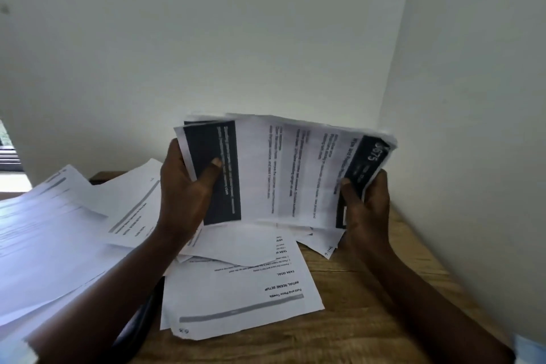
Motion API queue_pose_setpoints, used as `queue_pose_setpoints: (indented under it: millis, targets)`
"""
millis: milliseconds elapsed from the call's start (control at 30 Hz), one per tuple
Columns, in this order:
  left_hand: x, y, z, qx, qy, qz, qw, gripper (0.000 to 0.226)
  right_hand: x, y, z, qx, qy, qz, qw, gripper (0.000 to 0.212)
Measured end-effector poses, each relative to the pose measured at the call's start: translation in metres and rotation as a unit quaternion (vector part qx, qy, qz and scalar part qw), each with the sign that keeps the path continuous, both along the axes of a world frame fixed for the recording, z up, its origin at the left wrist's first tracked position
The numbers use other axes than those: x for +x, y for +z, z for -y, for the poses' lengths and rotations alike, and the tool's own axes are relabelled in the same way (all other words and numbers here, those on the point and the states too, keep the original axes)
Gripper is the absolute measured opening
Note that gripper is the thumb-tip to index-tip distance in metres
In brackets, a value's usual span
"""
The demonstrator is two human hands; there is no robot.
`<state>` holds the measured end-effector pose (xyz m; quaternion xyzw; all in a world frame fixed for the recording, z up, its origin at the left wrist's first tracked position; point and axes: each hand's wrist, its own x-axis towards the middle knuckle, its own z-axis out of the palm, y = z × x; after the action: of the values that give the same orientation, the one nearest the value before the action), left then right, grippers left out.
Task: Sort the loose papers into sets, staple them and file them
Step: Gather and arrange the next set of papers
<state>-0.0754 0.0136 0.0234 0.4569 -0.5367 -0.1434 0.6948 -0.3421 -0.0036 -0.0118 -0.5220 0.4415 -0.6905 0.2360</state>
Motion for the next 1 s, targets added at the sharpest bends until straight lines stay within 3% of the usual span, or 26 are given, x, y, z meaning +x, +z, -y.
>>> queue_pose_setpoints:
  millis: [133,267,400,667,867,1000]
  targets:
    - [-0.002,-0.018,0.003,0.067,0.004,0.01,0.998,0.034,0.005,-0.012,-0.002,0.05,0.014,0.016,0.999,0.022]
    - [-0.005,-0.01,0.002,0.038,0.028,0.027,0.999,0.029,0.003,-0.008,-0.001,0.023,-0.008,0.022,0.999,0.018]
    - [-0.009,-0.024,0.004,0.087,0.018,0.039,0.995,0.034,0.003,-0.02,0.001,0.059,0.005,0.0,0.998,0.023]
    - [-0.01,-0.026,0.001,0.1,0.027,0.034,0.994,0.03,0.004,-0.027,0.004,0.073,0.003,0.021,0.997,0.017]
    - [-0.009,-0.022,-0.005,0.026,0.049,0.031,0.998,0.03,0.002,-0.023,0.0,0.03,-0.004,0.034,0.999,0.014]
    - [-0.01,-0.026,-0.007,0.085,0.018,0.045,0.995,0.031,0.0,-0.028,0.003,0.086,0.008,0.017,0.996,0.025]
